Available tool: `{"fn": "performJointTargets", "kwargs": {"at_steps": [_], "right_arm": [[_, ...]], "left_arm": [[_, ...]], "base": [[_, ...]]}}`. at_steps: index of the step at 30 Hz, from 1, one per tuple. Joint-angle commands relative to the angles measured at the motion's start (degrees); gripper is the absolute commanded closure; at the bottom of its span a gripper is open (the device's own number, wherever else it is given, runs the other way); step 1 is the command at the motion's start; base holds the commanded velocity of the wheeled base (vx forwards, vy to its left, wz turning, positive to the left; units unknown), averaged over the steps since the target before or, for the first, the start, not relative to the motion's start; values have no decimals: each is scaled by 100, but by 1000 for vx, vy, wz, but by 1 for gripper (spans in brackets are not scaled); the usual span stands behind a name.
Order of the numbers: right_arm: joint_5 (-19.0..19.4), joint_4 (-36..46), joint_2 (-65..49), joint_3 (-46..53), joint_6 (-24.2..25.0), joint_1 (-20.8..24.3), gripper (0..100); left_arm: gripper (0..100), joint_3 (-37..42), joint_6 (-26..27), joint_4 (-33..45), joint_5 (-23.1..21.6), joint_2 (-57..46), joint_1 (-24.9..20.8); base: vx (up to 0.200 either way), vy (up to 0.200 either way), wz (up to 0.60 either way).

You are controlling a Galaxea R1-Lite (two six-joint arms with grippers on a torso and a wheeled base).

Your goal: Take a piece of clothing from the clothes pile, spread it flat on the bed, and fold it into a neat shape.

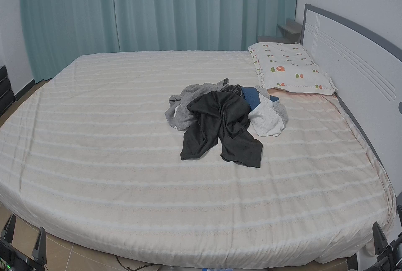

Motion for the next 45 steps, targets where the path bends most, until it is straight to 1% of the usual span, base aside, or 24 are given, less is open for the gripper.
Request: {"fn": "performJointTargets", "kwargs": {"at_steps": [1, 2, 3, 4, 5, 6, 7, 8, 10, 13, 16, 17, 19, 20, 21, 22, 26, 28, 29, 31, 34, 35, 38, 45], "right_arm": [[46, -35, -52, -48, 33, 8, 0], [99, -105, 132, -470, 104, 52, 0], [99, -105, 132, -470, 104, 52, 0], [169, -53, 528, -1103, 262, 105, 0], [292, 176, 1213, -1323, 394, 166, 0], [319, 193, 1398, -1314, 385, 184, 0], [398, 229, 2031, -1314, 350, 271, 0], [398, 202, 2233, -1305, 359, 315, 0], [442, -70, 2910, -1305, 411, 465, 0], [644, -439, 3894, -1375, 569, 755, 0], [767, -940, 5168, -1604, 947, 975, 0], [767, -967, 5230, -1621, 974, 983, 0], [793, -1644, 6566, -1955, 1404, 1054, 0], [784, -1837, 6873, -2052, 1501, 1063, 0], [784, -1837, 6873, -2052, 1501, 1063, 0], [776, -2303, 7629, -2272, 1712, 1203, 0], [723, -2971, 9106, -3001, 2046, 1326, 0], [696, -3076, 9510, -3230, 2108, 1423, 0], [617, -3155, 10081, -3573, 2195, 1493, 0], [433, -3261, 10741, -4021, 2398, 1546, 0], [222, -3428, 11426, -4566, 2793, 1678, 0], [108, -3480, 11787, -4873, 3013, 1748, 0], [-51, -3498, 12384, -5348, 3153, 1880, 0], [-165, -3480, 13615, -6350, 3241, 2012, 0]], "left_arm": [[0, 101, -2, -2, 2, -104, 1], [0, 101, -2, -2, 2, -104, 1], [0, 101, -2, -2, 2, -104, 1], [0, 101, -2, -2, 2, -104, 1], [0, 101, -2, -2, 2, -104, 1], [0, 101, -2, -2, 2, -104, 1], [0, 101, -2, -2, 2, -104, 1], [0, 101, -2, -2, 2, -104, 1], [0, 101, -2, -2, 2, -104, 1], [0, 101, -2, -2, 2, -104, 1], [0, 101, -2, -2, 2, -104, 1], [0, 101, -2, -2, 2, -104, 1], [0, 101, -2, -2, 2, -104, 1], [0, 101, -2, -2, 2, -104, 1], [0, 101, -2, -2, 2, -104, 1], [0, 101, -2, -2, 2, -104, 1], [0, 101, -2, -2, 2, -104, 1], [0, 101, -2, -2, 2, -104, 1], [0, 101, -2, -2, 2, -104, 1], [0, 101, -2, -2, 2, -104, 1], [0, 101, -2, -2, 2, -104, 1], [0, 101, -2, -2, 2, -104, 1], [0, 101, -2, -2, 2, -104, 1], [0, 101, -2, -2, 2, -104, 1]], "base": [[0, 0, 0], [0, 0, 0], [0, 0, 0], [0, 0, 0], [0, 0, 0], [0, 0, 0], [0, 0, 0], [0, 0, 0], [0, 0, 0], [0, 0, 0], [0, 0, 0], [0, 0, 0], [0, 0, 0], [0, 0, 0], [0, 0, 0], [0, 0, 0], [0, 0, 0], [0, 0, 0], [0, 0, 0], [0, 0, 0], [0, 0, 0], [0, 0, 0], [0, 0, 0], [0, 0, 0]]}}
